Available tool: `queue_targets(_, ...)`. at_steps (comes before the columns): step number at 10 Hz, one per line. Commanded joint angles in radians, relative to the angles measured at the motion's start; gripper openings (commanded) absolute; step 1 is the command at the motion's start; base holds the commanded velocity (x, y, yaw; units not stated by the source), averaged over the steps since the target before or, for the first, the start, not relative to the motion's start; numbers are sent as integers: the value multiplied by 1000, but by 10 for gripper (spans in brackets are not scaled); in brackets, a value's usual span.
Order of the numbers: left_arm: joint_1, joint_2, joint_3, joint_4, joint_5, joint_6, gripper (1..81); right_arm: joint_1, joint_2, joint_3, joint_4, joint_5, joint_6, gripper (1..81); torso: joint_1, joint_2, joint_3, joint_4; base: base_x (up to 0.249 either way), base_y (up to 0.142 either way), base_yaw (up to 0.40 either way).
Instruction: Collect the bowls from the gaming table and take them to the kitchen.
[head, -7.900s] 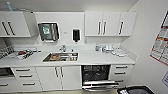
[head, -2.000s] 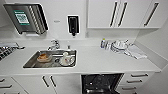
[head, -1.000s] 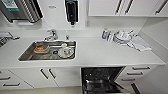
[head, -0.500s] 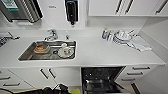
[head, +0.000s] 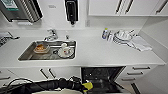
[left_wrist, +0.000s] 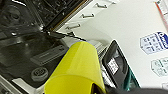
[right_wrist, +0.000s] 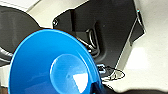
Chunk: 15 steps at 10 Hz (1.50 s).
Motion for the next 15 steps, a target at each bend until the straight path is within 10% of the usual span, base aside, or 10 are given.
queue_targets(1,-190,89,-3,-27,60,-72,10,-8,-32,24,-33,-56,2,10,0,0,0,0,0,0,0)
queue_targets(4,-207,158,-11,-21,60,-98,10,-8,-24,19,-33,-56,2,10,0,0,0,0,0,0,0)
queue_targets(5,-206,166,-12,-21,60,-101,811,-7,-24,19,-34,-56,2,10,0,0,0,0,0,0,0)
queue_targets(11,-64,14,60,32,61,-98,811,-10,-87,35,-33,16,6,10,0,1,-1,0,0,0,0)
queue_targets(15,334,-260,213,276,41,-92,811,102,-276,262,-16,84,9,10,0,1,-1,0,0,0,0)
